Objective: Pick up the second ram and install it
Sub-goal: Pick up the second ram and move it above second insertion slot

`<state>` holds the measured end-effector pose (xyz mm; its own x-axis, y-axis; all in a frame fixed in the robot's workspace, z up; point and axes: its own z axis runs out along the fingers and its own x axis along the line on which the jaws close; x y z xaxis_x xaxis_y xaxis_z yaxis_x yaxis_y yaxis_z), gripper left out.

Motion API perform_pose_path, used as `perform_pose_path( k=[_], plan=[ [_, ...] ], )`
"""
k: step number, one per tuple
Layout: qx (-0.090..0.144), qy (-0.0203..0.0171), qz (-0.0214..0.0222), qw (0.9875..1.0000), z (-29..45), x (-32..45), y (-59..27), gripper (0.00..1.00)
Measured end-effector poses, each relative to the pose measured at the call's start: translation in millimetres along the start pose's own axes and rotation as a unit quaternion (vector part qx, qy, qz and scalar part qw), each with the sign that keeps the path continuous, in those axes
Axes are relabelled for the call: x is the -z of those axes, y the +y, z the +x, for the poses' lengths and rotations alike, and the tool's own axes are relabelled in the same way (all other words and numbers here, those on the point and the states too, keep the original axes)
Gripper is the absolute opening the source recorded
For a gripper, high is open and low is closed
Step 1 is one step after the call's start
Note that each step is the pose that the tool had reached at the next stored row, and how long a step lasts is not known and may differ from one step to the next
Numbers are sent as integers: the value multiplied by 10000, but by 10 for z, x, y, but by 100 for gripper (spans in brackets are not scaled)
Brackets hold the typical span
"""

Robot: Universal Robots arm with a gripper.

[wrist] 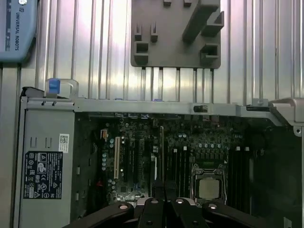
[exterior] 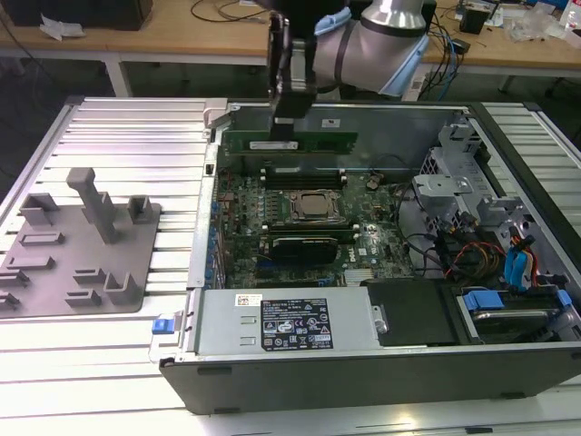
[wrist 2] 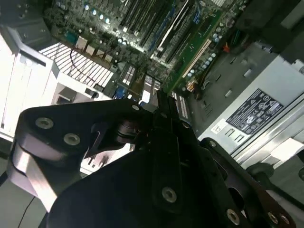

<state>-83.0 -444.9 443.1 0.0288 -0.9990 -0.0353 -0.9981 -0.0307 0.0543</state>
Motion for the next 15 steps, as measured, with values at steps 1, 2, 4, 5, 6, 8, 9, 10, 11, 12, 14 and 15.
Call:
perform_pose_path(
  k=[1, 2, 4, 5, 6, 8, 9, 10, 11, 12, 14, 15],
  plan=[
    [1, 0, -3, 10000, 1, -17, -62, 9],
    [1, 0, -7, 10000, 1, -40, -112, 9],
    [0, -1, -19, 10000, 4, -107, -247, 9],
    [0, -1, -20, 10000, 2, -135, -296, 9],
    [0, 0, -21, 10000, -3, -172, -334, 9],
    [0, -1, -21, 10000, -7, -200, -356, 9],
    [0, -1, -21, 10000, -10, -221, -377, 9],
    [0, 0, -21, 10000, -15, -261, -406, 9],
    [0, 0, -21, 10000, -18, -286, -428, 9],
    [0, -1, -21, 10000, -20, -304, -446, 9],
    [0, 0, -21, 10000, -24, -323, -462, 9],
    [0, -1, -21, 10000, -25, -335, -473, 9]
  ],
)
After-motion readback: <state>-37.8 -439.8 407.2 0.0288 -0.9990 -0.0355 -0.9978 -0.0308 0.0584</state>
